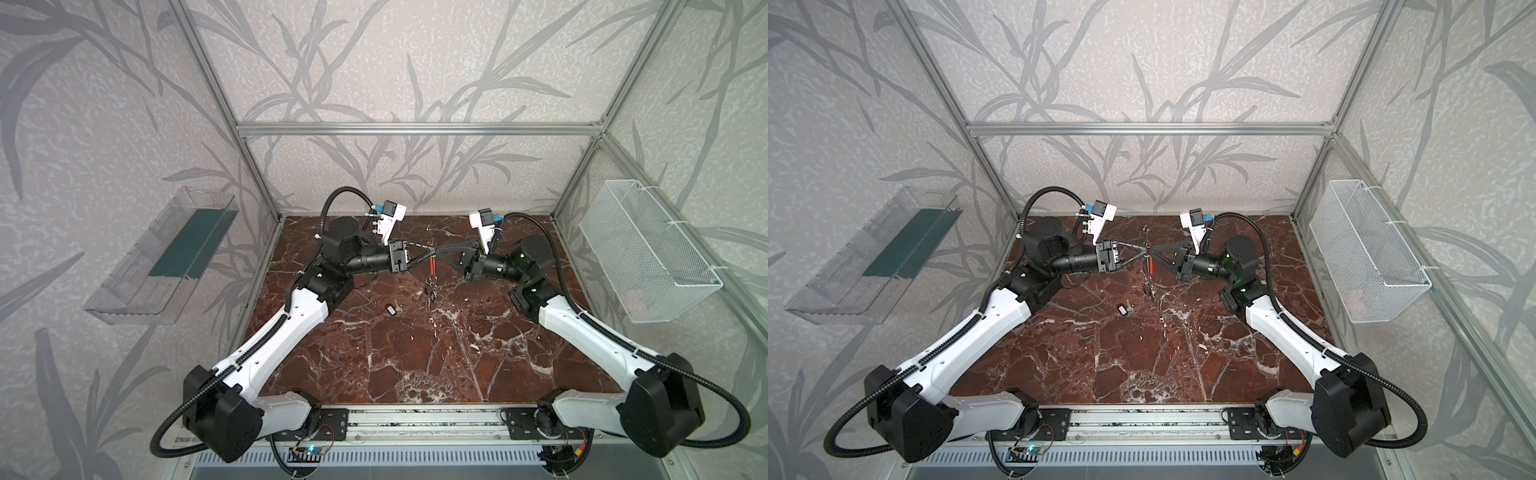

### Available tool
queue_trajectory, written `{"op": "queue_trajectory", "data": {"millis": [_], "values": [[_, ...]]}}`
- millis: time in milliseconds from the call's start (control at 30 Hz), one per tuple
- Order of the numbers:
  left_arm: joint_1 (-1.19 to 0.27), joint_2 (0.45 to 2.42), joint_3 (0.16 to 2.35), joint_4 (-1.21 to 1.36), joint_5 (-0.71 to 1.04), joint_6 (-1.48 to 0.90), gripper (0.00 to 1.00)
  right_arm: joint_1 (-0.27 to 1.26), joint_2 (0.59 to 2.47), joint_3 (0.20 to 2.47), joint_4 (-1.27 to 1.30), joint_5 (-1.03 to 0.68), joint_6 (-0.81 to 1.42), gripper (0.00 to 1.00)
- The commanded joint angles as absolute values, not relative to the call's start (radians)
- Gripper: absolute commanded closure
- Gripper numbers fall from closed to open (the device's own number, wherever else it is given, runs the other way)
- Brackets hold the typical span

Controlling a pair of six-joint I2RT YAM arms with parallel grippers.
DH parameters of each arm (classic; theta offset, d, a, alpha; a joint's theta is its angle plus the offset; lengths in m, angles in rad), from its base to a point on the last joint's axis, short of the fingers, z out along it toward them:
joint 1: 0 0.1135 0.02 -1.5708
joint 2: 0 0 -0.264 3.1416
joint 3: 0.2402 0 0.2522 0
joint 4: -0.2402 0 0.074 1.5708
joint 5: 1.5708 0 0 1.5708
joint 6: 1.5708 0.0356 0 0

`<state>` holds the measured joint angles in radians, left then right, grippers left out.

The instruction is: Put the keys on the keyring

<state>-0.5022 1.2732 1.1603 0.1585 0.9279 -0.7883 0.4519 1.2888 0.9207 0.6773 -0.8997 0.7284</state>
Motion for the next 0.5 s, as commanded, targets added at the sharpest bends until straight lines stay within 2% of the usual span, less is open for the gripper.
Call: {"op": "queue_trajectory", "data": {"millis": [0,467], "values": [[-0.507,1.255,1.158,0.253,0.972,-0.825,0.74,0.449,1.292,0.911,0.691,-0.896,0.715,1.00],[-0.512,1.287,1.150,0.322,1.038,-0.877,0.74,0.448,1.300,0.920,0.694,-0.901,0.723,1.00]]}}
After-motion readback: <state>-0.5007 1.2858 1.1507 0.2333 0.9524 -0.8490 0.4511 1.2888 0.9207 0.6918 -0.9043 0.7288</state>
